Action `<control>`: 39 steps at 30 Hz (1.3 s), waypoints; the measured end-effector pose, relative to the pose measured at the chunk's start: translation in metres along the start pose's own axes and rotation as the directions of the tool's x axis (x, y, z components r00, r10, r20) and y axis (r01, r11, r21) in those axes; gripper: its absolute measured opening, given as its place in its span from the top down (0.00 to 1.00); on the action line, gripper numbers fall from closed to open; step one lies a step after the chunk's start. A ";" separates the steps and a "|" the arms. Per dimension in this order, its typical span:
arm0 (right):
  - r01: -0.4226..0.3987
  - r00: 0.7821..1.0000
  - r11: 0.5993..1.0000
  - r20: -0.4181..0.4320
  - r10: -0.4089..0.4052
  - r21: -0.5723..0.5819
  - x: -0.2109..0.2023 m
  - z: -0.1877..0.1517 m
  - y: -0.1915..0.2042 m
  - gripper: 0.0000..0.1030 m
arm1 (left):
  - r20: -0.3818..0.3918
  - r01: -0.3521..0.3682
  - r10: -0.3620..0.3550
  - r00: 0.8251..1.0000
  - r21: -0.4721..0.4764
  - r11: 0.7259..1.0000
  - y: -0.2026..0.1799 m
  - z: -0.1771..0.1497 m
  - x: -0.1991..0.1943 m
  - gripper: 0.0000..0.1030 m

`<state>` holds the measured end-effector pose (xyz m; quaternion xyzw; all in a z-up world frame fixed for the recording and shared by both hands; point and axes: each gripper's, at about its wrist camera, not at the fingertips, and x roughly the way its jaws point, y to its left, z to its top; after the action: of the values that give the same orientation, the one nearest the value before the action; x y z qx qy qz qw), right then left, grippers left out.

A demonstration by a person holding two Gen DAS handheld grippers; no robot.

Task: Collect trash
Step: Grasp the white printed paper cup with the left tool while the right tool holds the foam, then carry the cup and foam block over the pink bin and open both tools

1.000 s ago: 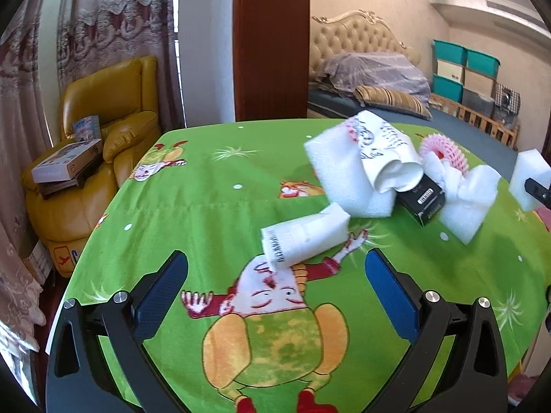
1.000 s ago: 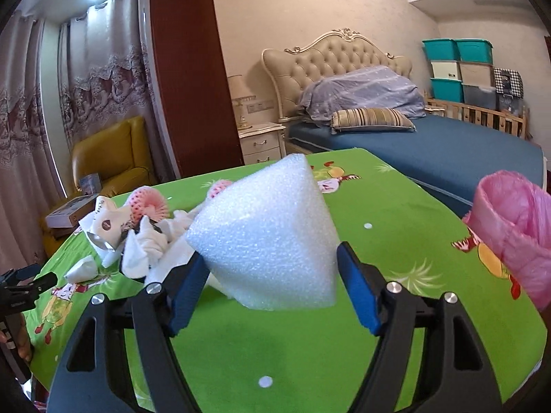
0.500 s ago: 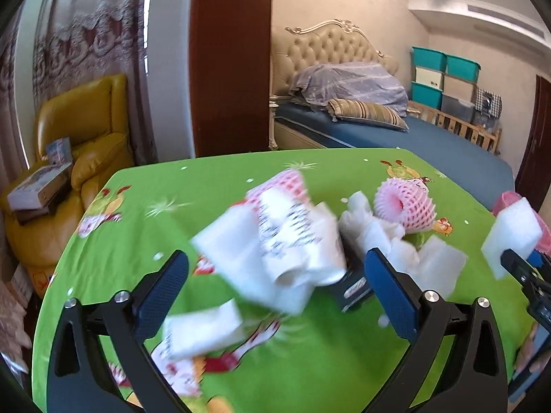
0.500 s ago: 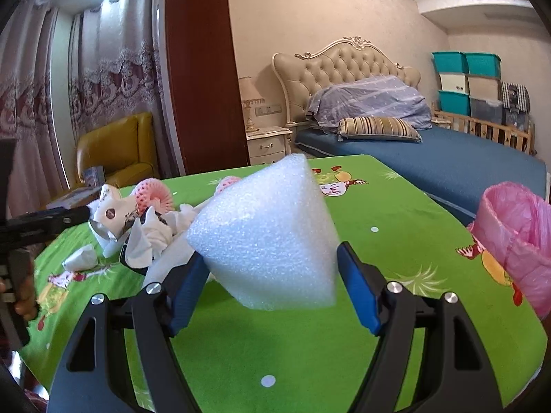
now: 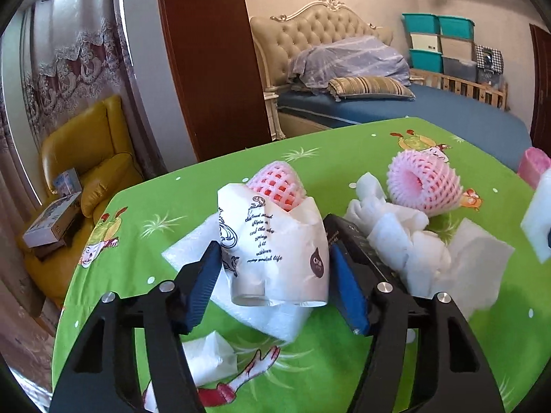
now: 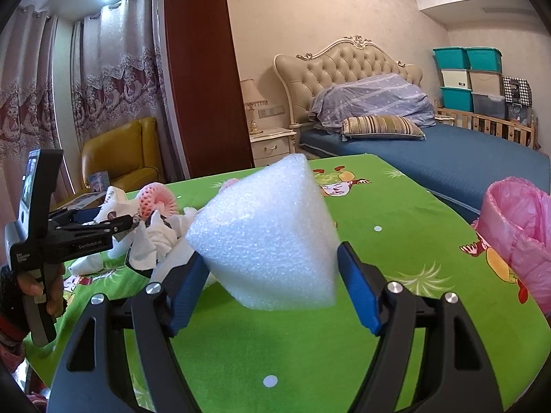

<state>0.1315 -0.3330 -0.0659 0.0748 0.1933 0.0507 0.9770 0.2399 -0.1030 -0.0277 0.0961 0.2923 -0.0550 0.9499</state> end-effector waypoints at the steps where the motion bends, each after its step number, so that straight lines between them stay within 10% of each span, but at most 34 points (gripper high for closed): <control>1: -0.001 1.000 1.000 0.001 0.001 -0.001 0.000 0.000 0.000 0.29 | 0.004 0.012 -0.012 1.000 -0.015 1.000 0.002 -0.002 -0.003 0.41; 21: -0.002 1.000 1.000 0.002 0.002 -0.019 -0.002 0.000 0.003 0.29 | 0.152 0.105 -0.080 0.985 -0.169 0.980 0.025 -0.065 -0.085 0.41; 39: -0.009 0.999 0.996 0.037 0.005 0.094 -0.030 0.007 -0.036 0.29 | 0.153 0.210 -0.204 0.967 -0.028 0.977 -0.030 -0.040 -0.099 0.41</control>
<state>0.1091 -0.3736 -0.0541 0.1223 0.1770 0.0436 0.9756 0.1317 -0.1186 -0.0085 0.0397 0.2301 -0.1545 0.9600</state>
